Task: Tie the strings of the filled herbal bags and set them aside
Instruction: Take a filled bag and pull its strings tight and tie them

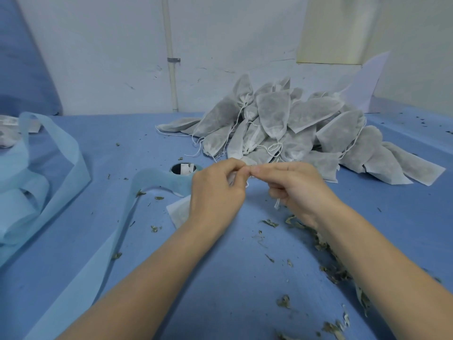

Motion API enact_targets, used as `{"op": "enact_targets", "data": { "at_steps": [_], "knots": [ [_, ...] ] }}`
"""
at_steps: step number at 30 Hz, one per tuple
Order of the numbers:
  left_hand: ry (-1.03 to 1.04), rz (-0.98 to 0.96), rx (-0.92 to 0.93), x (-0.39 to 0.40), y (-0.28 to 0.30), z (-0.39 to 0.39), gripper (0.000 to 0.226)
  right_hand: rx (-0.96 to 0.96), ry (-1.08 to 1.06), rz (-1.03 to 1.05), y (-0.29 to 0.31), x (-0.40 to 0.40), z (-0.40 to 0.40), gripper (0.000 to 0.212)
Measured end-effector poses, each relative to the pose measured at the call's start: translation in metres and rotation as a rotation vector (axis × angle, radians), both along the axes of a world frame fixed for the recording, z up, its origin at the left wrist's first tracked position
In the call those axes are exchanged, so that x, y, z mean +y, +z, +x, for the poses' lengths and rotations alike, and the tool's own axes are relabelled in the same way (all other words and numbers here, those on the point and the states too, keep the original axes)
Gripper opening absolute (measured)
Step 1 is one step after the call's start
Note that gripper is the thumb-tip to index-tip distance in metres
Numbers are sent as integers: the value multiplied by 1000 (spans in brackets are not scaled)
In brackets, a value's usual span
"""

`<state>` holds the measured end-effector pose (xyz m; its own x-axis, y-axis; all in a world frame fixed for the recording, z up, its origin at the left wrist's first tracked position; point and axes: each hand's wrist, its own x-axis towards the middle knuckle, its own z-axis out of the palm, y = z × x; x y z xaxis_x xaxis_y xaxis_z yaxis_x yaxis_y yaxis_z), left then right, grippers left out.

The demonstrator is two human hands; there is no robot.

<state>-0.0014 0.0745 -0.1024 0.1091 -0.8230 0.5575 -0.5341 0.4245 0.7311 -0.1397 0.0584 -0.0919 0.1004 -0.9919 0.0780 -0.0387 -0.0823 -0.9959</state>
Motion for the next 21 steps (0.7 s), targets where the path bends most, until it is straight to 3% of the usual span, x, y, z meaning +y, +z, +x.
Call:
{"op": "enact_targets", "data": {
  "at_steps": [6, 11, 14, 18, 21],
  "knots": [
    [-10, 139, 176, -2, -3, -5, 16, -11, -83, -5, -2, 1, 4, 8],
    [-90, 223, 366, -6, -5, -9, 24, -324, 48, 184, 1, 2, 10, 38],
    [-146, 245, 534, -7, -4, -13, 24, -546, 180, 331, 3, 3, 13, 14],
    [-138, 174, 331, -4, -11, -11, 21, -705, 222, 399, 3, 5, 14, 14],
    [-79, 84, 249, 0, -10, -12, 17, -698, 172, 375, 6, 6, 16, 16]
  ]
}}
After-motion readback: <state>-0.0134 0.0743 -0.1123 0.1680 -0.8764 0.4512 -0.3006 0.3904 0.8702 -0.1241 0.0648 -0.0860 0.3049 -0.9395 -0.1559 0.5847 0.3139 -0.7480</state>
